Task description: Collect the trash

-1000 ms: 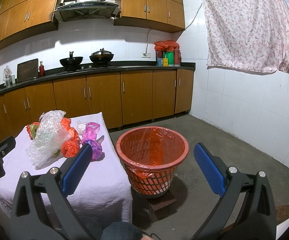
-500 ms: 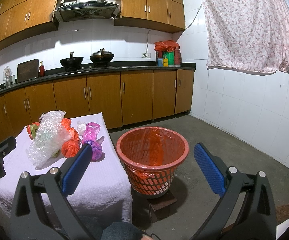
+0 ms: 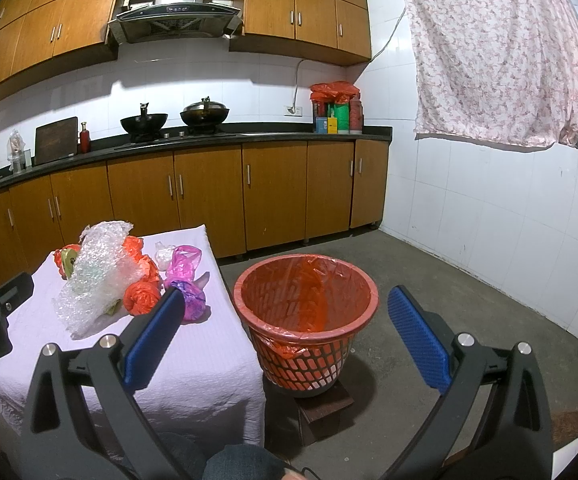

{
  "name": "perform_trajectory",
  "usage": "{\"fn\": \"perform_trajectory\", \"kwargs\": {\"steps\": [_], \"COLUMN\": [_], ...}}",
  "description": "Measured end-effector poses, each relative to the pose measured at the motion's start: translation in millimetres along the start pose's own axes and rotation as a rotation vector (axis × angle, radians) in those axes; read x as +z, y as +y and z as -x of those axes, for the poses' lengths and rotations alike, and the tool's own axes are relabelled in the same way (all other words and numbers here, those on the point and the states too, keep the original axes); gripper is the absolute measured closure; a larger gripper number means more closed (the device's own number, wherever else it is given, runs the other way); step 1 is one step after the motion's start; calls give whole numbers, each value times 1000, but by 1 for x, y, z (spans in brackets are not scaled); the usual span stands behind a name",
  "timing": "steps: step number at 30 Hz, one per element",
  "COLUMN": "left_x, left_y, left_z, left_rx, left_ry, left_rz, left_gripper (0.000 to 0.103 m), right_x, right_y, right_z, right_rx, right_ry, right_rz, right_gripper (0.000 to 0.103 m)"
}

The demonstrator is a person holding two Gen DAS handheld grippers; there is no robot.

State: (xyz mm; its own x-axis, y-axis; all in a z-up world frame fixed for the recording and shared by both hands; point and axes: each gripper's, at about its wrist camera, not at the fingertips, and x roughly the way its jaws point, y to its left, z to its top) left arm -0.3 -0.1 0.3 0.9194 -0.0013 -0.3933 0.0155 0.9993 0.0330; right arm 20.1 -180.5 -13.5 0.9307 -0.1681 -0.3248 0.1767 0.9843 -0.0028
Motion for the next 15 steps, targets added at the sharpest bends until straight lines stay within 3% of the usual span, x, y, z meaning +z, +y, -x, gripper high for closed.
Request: {"fn": "perform_trajectory", "kwargs": {"steps": [15], "left_x": [0], "left_y": [0], "left_z": [-1], "left_rx": [1], "left_ry": [0], "left_rz": [1], "left_gripper": [2], "right_x": [1], "right_y": [1], "right_z": [1], "right_rx": [0], "right_ry": [-1], "right_rz": [0], "right_gripper": [4]}}
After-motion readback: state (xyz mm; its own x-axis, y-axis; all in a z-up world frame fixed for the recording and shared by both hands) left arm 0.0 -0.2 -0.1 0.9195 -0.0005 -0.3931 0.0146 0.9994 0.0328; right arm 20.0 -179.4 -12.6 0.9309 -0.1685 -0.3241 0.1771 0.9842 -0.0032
